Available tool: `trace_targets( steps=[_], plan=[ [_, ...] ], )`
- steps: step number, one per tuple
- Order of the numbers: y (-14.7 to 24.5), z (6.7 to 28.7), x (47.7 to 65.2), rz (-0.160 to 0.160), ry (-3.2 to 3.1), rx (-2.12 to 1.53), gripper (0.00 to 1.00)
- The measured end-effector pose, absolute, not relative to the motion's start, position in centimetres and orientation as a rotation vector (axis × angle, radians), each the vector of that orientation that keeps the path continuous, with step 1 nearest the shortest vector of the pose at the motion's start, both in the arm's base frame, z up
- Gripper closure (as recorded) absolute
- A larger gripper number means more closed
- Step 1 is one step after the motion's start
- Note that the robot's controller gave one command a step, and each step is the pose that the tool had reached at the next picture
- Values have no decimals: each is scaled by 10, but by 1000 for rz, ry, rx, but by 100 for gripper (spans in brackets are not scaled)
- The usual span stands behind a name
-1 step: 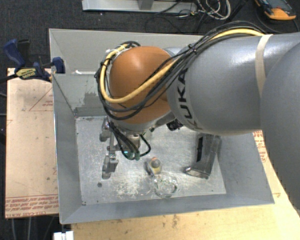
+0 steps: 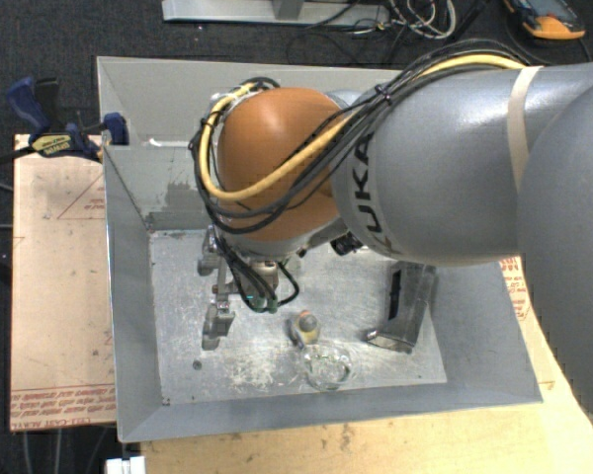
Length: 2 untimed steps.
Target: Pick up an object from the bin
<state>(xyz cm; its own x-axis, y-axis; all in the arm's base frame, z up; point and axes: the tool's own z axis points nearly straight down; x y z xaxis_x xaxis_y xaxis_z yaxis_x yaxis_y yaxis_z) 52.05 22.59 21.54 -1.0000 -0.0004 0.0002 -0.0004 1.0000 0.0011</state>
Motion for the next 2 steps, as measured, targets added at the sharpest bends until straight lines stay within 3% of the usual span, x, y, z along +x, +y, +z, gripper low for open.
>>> trace_targets(
  steps=[1, 2],
  plan=[
    [209, 185, 552, -5, -3145, -85, 0],
    [205, 198, 605, 0, -3133, -182, 0]
  ],
)
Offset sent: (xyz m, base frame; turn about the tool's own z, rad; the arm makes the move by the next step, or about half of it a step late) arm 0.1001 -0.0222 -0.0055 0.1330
